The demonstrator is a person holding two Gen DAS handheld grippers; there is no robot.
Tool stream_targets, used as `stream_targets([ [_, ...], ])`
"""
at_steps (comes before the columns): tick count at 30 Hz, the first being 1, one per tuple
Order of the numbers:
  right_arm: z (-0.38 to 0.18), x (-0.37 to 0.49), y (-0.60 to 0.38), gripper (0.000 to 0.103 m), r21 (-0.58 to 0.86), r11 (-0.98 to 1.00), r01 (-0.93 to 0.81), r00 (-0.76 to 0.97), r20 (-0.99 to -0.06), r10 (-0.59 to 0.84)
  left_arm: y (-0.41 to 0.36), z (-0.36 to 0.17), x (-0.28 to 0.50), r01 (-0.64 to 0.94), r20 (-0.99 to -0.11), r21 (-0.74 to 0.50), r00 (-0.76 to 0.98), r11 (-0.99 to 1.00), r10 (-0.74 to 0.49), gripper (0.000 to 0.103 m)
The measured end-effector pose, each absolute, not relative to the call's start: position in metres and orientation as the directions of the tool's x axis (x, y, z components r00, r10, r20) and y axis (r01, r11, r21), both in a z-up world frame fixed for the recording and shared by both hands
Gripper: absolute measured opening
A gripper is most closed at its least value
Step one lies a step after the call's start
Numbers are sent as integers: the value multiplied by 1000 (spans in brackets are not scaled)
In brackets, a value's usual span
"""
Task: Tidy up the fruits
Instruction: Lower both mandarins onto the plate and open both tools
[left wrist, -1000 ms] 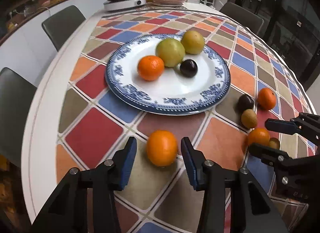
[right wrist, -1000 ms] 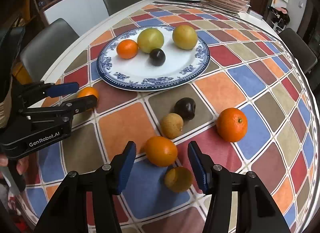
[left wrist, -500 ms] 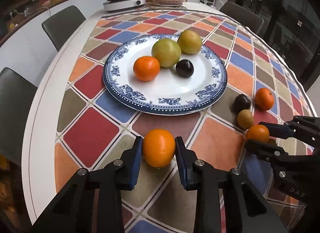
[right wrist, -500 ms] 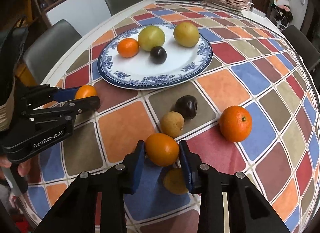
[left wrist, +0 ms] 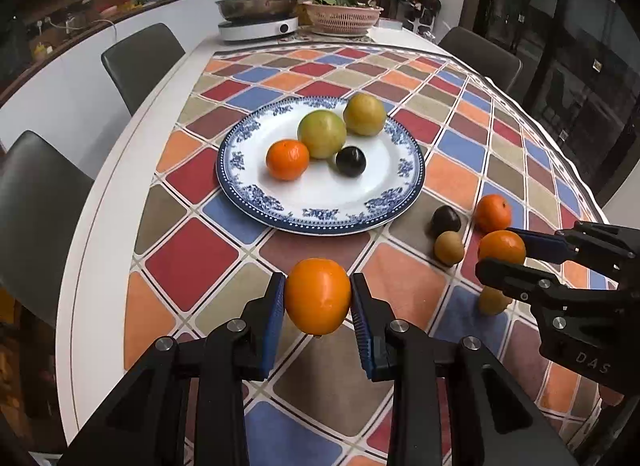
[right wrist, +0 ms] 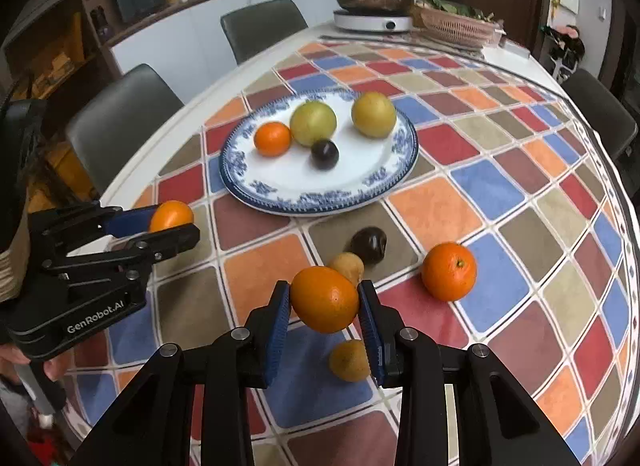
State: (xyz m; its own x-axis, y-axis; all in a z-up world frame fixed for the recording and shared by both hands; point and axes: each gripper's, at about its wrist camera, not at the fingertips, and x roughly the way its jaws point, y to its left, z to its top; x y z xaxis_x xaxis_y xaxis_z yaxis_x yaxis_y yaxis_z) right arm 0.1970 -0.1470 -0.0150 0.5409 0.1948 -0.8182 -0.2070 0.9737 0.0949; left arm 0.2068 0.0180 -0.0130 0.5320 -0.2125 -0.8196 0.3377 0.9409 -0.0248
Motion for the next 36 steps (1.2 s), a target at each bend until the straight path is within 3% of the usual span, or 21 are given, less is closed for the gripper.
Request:
stream_targets([
  [20, 32, 250, -157, 35, 53, 947, -316, 600, -762, 244, 4, 19, 227, 292, -784, 10, 596, 956, -174, 32],
  [36, -9, 328, -160, 35, 93, 950, -299, 492, -838, 237, -6, -15, 286, 271, -829, -15, 534, 962, -164, 32],
])
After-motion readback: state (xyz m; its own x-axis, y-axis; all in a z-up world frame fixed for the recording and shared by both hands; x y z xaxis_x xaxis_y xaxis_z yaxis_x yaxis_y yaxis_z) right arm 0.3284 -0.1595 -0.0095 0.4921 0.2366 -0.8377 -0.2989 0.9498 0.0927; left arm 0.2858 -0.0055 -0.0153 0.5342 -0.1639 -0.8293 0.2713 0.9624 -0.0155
